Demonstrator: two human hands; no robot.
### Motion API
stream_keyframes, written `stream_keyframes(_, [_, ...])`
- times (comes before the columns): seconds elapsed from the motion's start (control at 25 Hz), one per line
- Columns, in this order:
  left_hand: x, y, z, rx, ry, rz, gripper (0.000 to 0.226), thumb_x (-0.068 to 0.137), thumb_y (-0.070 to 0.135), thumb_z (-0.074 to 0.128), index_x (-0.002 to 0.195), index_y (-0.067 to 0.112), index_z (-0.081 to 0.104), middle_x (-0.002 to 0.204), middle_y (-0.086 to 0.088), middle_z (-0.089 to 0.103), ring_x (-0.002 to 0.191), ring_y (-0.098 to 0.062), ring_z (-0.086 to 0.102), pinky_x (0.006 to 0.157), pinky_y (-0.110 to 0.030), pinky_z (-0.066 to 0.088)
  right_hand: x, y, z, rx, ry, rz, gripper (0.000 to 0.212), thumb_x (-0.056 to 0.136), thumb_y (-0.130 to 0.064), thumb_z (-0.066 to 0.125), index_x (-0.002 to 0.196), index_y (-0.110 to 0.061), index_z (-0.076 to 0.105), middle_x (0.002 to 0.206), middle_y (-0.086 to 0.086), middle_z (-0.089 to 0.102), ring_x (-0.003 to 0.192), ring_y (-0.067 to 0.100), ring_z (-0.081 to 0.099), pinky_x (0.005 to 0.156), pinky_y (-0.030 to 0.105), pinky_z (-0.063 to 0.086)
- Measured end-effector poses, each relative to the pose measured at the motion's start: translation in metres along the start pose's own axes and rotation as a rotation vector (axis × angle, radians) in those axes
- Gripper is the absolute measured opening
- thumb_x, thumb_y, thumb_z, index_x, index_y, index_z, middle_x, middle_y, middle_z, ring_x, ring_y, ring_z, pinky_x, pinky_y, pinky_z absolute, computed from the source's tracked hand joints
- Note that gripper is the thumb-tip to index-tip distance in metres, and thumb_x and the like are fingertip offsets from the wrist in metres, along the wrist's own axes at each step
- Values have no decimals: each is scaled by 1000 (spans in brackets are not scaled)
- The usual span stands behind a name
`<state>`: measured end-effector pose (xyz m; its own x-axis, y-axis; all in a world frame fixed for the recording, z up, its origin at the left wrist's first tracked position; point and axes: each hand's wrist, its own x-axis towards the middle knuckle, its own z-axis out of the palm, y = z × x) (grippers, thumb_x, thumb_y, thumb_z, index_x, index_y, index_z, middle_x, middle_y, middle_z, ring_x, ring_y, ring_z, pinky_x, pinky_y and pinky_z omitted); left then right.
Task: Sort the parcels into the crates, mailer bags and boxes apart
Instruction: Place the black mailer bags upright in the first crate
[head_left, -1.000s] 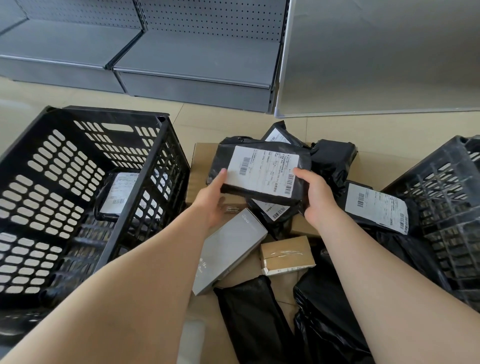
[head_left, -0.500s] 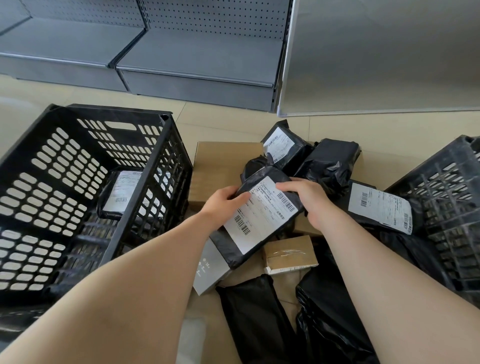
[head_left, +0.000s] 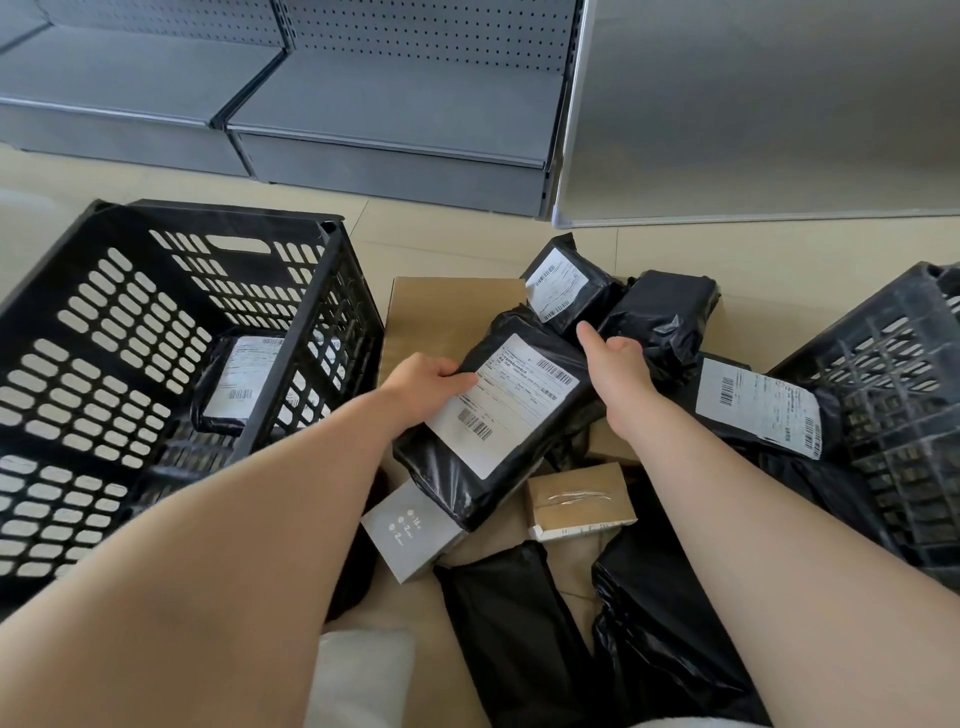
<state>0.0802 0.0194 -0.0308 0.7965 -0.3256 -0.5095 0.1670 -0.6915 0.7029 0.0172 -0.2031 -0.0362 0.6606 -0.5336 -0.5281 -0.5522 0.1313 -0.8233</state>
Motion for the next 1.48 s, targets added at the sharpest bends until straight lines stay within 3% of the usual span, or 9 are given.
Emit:
stream_keyframes(0.12, [0,13,-23,-18,37,24,20,92,37,64,94,20,76,92,-1,75,89,-22,71,83,-36,58,-6,-7,8,27,35,49,59,95,-58,51,135,-15,43,124,2,57,109,24,57,94,42,51])
stream_keyframes(0.28, [-7,33,-67,3,155,90,18,94,37,61,83,28,72,84,6,72,78,-15,68,65,-26,52,-19,-22,28,209,14,75,44,100,-57,44,121,-19,51,110,8,68,99,23,66,86,37,59])
stream_keyframes(0.6, [-31,5,-179,-199,492,125,23,87,40,66,85,19,74,85,2,75,78,-17,70,74,-32,56,-57,-37,116,167,-269,38,27,102,-35,51,120,-15,57,98,5,67,79,19,60,68,32,55])
stream_keyframes(0.8, [-51,-45,-247,-327,559,111,17,86,38,69,78,24,75,79,9,76,76,-13,70,74,-28,57,-92,-31,181,70,-437,11,17,101,-33,54,106,-17,54,99,5,63,82,18,58,77,33,56])
stream_keyframes(0.92, [-62,-84,-261,-329,582,53,18,89,35,68,80,21,72,79,7,75,76,-14,68,78,-32,55,-110,-28,211,12,-499,-6,44,95,-55,56,120,-19,53,113,4,62,96,18,62,92,41,58])
stream_keyframes(1.12, [-69,-162,-256,-187,576,-112,26,92,39,64,85,15,71,92,-11,72,80,-27,66,77,-40,53,-135,-16,245,-132,-623,6,117,61,-83,62,156,-32,18,154,0,42,133,25,50,108,50,46])
stream_keyframes(1.24, [-68,-199,-241,-60,497,-211,26,97,34,57,90,11,67,92,-17,71,83,-35,67,79,-44,55,-137,-7,251,-196,-609,-2,98,84,-62,64,159,-25,12,150,3,44,129,26,52,103,46,48])
stream_keyframes(1.4, [-73,-235,-221,-48,278,-352,14,100,20,55,98,12,66,95,-15,71,90,-34,68,79,-40,52,-138,-3,250,-254,-567,-80,66,96,-42,56,150,-18,27,117,-1,57,87,11,55,62,26,41])
stream_keyframes(1.48, [-77,-251,-213,-79,177,-414,14,99,14,56,109,10,65,101,-13,72,93,-31,68,76,-38,53,-139,-3,251,-243,-555,-104,59,97,-43,56,146,-19,34,118,-4,57,92,15,57,63,23,41])
